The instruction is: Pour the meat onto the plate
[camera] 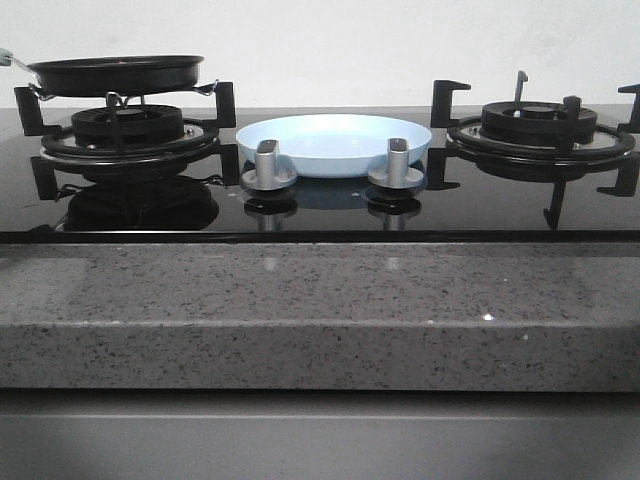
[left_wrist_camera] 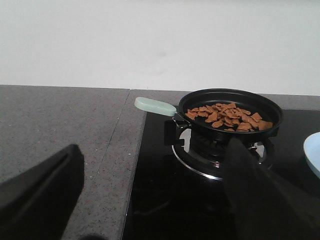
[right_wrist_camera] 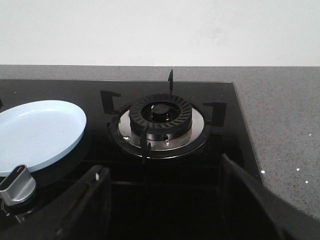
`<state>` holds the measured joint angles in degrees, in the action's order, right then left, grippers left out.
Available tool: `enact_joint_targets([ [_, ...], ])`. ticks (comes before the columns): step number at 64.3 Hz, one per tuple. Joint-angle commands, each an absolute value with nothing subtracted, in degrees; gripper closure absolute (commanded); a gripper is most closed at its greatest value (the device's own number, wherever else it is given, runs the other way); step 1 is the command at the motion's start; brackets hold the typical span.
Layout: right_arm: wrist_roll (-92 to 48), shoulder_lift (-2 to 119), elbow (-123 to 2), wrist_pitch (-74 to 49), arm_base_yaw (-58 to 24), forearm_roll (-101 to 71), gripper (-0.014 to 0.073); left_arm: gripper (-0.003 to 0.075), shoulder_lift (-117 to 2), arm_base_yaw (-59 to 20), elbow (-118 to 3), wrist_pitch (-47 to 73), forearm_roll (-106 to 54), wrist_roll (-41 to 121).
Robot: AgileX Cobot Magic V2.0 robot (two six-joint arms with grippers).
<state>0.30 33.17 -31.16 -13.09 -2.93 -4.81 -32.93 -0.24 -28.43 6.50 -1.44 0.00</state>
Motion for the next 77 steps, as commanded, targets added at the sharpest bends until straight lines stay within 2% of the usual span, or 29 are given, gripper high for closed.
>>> enact_joint_targets([
  [1,0.0,36.79,-34.81,-7.77,-2.85,-5.2,0.0132,0.0153,-33.35,-0.18,-30.73,1.46,-1.94,-0.95],
  [19,0.0,55.28,-50.59,-19.1,-4.01,-5.26,0.0132,0.0153,-33.35,-0.18,-30.73,1.46,-1.94,-0.95],
  [50,-0.59,90.94,-88.71,-46.73,-13.93,-5.65,0.0132,0.0153,-33.35,-0.18,-30.73,1.46,-1.94,-0.95],
  [67,-0.7,108.26,-111.65,-60.46,-14.47,-9.14,0.0132,0.0153,-33.35,-0.18,-30.73,1.46,-1.94,-0.95],
  [77,-0.7,115.91,-120.69,-66.46,-14.47,-9.22,0.0132,0.0153,-33.35,-0.18,-30.73,1.46,-1.94,-0.95],
])
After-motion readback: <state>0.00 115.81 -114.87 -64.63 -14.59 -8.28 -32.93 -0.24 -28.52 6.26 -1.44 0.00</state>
